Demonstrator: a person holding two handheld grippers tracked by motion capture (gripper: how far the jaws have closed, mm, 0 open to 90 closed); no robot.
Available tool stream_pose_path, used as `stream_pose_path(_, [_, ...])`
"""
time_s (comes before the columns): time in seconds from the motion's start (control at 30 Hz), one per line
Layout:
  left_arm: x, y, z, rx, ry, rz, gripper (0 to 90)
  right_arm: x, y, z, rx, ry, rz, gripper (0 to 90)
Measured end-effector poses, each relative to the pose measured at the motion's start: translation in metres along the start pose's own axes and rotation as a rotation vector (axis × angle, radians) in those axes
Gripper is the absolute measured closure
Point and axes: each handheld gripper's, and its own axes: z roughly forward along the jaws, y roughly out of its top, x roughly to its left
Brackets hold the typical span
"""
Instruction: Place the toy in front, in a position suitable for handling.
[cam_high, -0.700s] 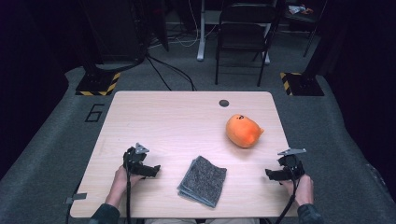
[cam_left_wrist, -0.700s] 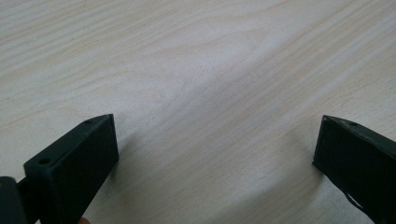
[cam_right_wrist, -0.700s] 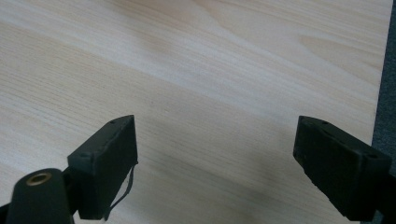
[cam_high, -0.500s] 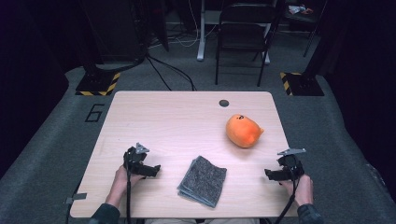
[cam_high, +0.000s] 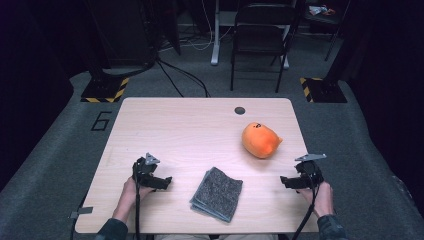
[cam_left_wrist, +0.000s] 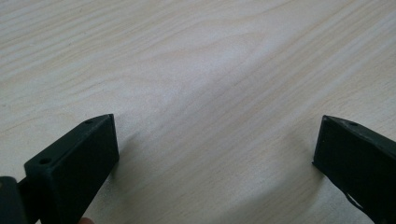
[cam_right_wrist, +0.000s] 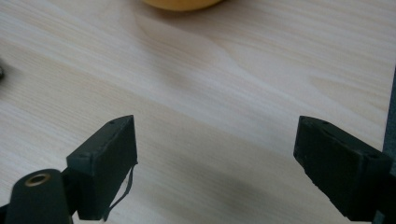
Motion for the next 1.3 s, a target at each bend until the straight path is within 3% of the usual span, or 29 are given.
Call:
stream_pose_path(0.03, [0.000, 0.000, 0.000, -0.003, -0.001, -0.001, 0.0, 0.000, 0.005, 0.000, -0.011, 0.001, -0.017, 12.3])
stream_pose_path(0.8, [0.000, 0.000, 0.000, -0.007, -0.005, 0.004, 0.0, 0.017, 0.070, -0.004, -0.132, 0.058, -0.058, 11.0])
stream_pose_path(1.1, [0.000, -0.001, 0.000, -0.011, -0.005, 0.004, 0.0, 0.013, 0.099, 0.012, -0.162, 0.075, -0.055, 13.4])
stream_pose_path(1.3, [0.000, -0.001, 0.001, -0.013, -0.001, 0.005, 0.0, 0.012, 0.108, 0.023, -0.150, 0.072, -0.019, 14.7])
